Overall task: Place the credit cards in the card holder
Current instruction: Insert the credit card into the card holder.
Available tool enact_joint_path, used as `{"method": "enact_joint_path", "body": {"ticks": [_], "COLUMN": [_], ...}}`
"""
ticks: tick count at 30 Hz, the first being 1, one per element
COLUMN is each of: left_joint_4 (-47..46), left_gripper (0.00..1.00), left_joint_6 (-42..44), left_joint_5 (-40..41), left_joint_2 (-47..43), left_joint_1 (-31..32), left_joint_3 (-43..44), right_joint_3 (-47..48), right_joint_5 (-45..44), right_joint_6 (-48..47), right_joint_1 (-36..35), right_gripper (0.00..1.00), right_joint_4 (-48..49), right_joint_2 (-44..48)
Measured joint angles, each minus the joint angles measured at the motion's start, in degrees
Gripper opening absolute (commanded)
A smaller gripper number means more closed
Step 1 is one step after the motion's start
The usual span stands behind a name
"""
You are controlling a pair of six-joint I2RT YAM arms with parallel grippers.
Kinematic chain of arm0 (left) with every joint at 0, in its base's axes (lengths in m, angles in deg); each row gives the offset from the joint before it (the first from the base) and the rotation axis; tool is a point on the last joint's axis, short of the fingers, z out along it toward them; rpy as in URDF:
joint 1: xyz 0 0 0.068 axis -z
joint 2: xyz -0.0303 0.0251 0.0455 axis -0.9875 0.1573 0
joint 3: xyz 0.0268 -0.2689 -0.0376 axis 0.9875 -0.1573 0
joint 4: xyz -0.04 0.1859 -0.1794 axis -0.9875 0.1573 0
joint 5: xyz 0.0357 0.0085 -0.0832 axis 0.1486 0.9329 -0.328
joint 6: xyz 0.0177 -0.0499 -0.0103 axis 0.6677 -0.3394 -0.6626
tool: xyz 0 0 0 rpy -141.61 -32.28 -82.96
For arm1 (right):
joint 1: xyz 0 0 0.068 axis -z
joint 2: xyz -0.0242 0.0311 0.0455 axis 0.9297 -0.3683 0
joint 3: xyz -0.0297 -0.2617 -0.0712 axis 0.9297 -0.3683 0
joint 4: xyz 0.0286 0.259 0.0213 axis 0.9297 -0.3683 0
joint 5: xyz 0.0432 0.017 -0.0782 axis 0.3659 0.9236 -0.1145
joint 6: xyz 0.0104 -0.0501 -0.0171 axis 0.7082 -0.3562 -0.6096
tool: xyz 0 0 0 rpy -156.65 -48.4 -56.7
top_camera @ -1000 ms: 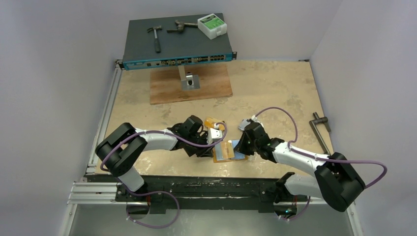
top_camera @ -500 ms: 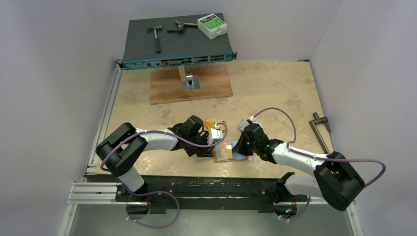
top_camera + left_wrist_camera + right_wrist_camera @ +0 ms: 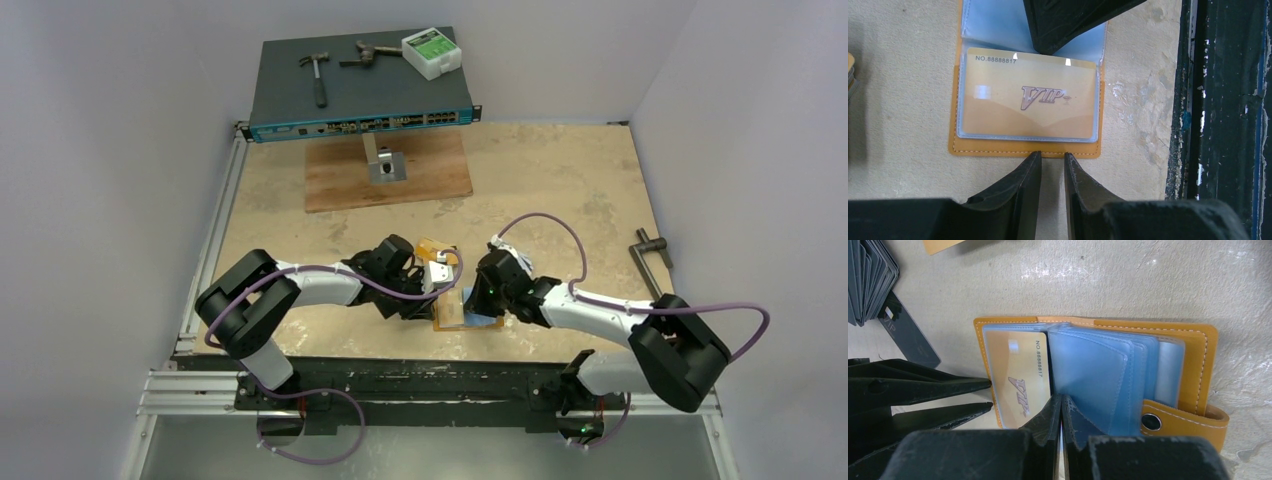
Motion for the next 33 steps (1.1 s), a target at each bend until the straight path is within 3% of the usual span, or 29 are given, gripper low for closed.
{"method": "enact_joint_path", "body": {"ticks": [15,17,20,24,29,33], "left_joint_4": [0.55,0.59,0.85,1.51,2.12,3.08], "left_gripper": [0.23,0.23,0.23,0.23,0.23,0.23], "left_joint_6": [0.0,-0.02,0.0,0.0,0.07,0.44], "left_joint_5": [0.02,0.02,0.07,0.15,0.33,0.46], "left_joint_2": [0.0,0.0,0.0,0.0,0.11,0.28], "left_joint_1": [-0.04,-0.04,-0.04,-0.04,0.15,0.17], "left_joint_3": [0.22,0.22,0.33,0.68,1.07,1.62], "right_joint_3": [1.36,1.36,0.96,-0.22,-0.63,-1.36], "right_joint_5": [-3.85,-4.31,-3.82,-2.95,-1.6,-1.49], "right_joint_6": [-0.48,-0.46,-0.07,1.09,1.46,1.46], "right_joint_1": [-3.87,-4.15,-4.66,-5.25,-4.31,-3.02], "right_gripper": [0.0,0.06,0.23,0.31,0.31,0.2], "right_joint_4": [-0.33,-0.37,-1.29,-5.01,-6.27,-7.82], "right_joint_2": [-2.1,-1.84,-0.5,4.37,10.23,12.0]}}
